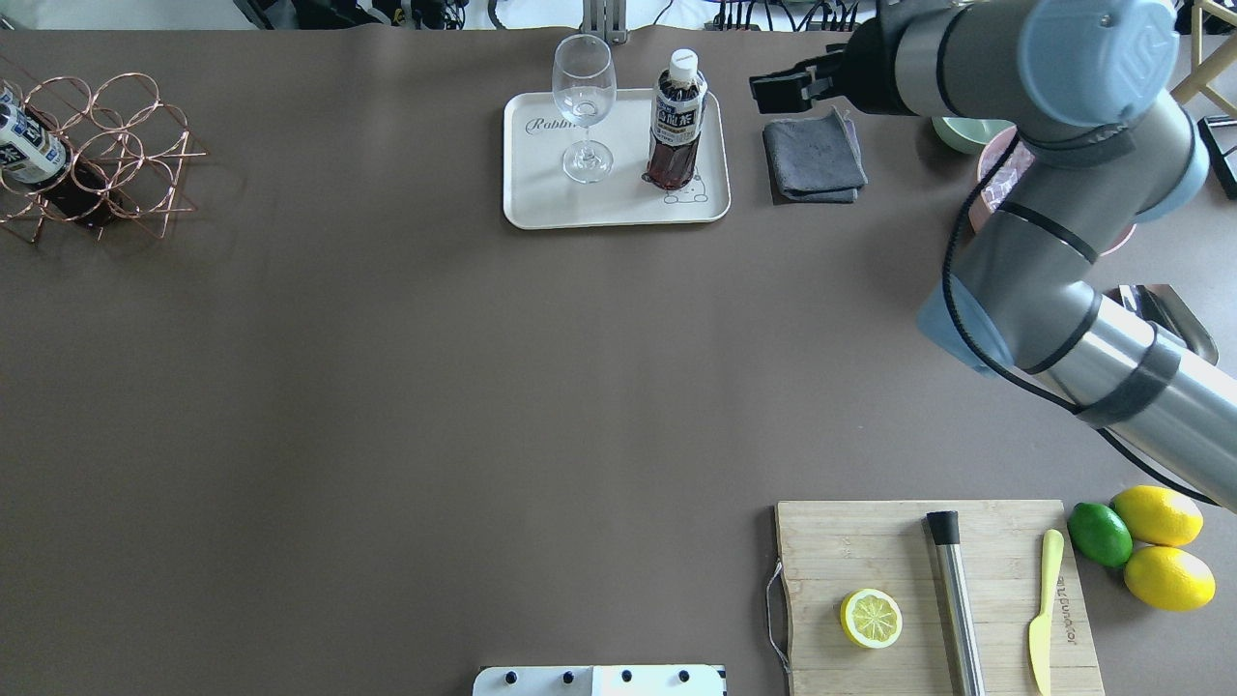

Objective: Take tea from basket to plate

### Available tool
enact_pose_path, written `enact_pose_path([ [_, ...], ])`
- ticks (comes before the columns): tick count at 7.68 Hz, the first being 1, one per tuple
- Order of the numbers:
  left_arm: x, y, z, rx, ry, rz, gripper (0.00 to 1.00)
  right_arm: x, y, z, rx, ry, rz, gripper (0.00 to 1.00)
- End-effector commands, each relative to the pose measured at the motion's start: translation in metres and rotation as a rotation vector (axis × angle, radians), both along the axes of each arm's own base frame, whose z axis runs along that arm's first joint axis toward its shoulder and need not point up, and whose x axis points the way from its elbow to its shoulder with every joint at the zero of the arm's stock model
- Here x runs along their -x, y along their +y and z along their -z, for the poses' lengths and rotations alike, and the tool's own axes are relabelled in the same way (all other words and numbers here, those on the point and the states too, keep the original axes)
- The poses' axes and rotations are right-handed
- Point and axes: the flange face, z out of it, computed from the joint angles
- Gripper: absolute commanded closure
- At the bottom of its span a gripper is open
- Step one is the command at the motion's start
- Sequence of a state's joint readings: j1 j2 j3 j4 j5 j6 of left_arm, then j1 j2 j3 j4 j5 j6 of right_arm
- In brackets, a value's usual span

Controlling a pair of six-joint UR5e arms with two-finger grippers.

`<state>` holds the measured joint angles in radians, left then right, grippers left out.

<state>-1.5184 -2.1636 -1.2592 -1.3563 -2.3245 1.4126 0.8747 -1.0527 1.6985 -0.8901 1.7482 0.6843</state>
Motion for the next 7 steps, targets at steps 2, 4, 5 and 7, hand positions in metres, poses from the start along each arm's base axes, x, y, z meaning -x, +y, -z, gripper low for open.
enact_pose_path([
  [2,-0.006,-0.005,-0.002,-0.015,0.000,-0.006,1.00,-0.124,0.050,-0.123,0.398,0.215,-0.042,0.00],
  [4,-0.006,-0.005,0.001,-0.019,0.001,-0.004,1.00,-0.170,0.053,-0.147,0.713,0.263,-0.002,0.00],
  [5,-0.006,-0.005,0.002,-0.023,0.001,-0.005,1.00,-0.192,0.057,-0.158,0.852,0.251,0.026,0.00],
  [7,-0.006,-0.005,0.005,-0.027,0.001,-0.004,1.00,-0.248,0.077,-0.217,0.907,0.302,0.086,0.00],
])
